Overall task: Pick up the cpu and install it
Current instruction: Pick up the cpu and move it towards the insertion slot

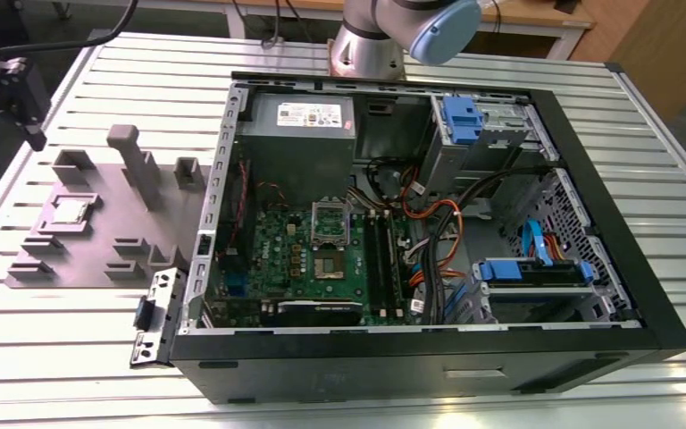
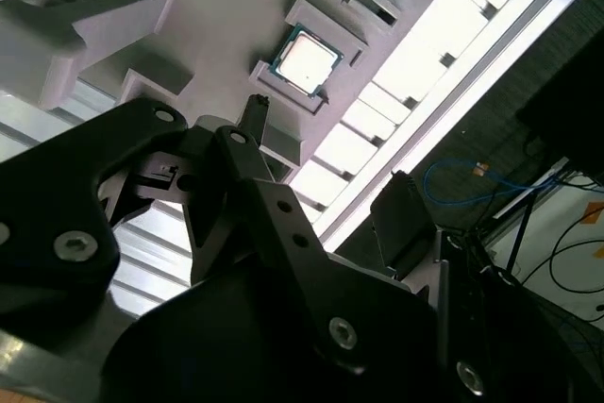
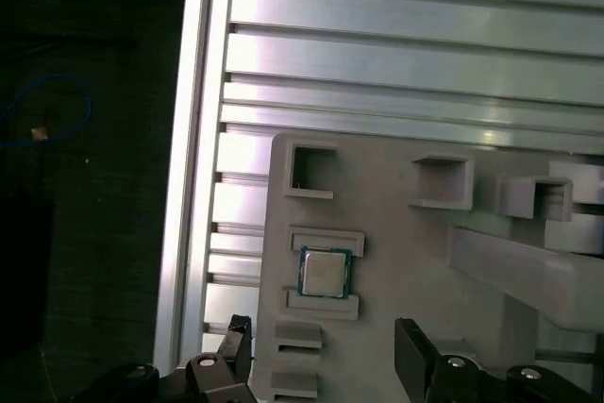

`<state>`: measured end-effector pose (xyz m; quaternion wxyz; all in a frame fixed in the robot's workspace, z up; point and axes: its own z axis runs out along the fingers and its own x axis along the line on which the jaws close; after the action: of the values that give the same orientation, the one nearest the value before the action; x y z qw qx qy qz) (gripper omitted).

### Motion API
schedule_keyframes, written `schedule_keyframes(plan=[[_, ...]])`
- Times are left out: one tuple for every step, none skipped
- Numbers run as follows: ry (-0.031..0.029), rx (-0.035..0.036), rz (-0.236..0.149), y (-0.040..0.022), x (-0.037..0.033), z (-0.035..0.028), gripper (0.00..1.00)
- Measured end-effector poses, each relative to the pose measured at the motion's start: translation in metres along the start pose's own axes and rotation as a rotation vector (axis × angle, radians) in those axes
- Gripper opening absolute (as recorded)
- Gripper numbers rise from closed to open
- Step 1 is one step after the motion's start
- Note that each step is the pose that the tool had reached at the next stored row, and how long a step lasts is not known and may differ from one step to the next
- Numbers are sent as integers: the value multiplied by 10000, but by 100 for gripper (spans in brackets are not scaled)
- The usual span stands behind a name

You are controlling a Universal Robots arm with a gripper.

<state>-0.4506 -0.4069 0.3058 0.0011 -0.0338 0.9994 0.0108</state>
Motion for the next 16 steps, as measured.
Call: schedule_keyframes(plan=[[0,0,0,0,0,18,71],[1,0,0,-1,0,37,71],[0,0,0,-1,0,56,71],[0,0,-1,-2,0,74,71],[1,0,0,-2,0,91,71],[2,0,0,-3,0,109,71],[1,0,-1,-3,0,128,71],[1,0,-1,-3,0,147,71],[1,0,-1,-4,0,165,71],[1,0,-1,-4,0,182,71],[1,0,0,-5,0,201,71],[1,0,1,-5,0,218,71],[1,0,1,-5,-2,236,71],[1,0,2,-6,-4,256,71],[0,0,2,-7,-10,274,71],[0,0,1,-8,-17,292,71]])
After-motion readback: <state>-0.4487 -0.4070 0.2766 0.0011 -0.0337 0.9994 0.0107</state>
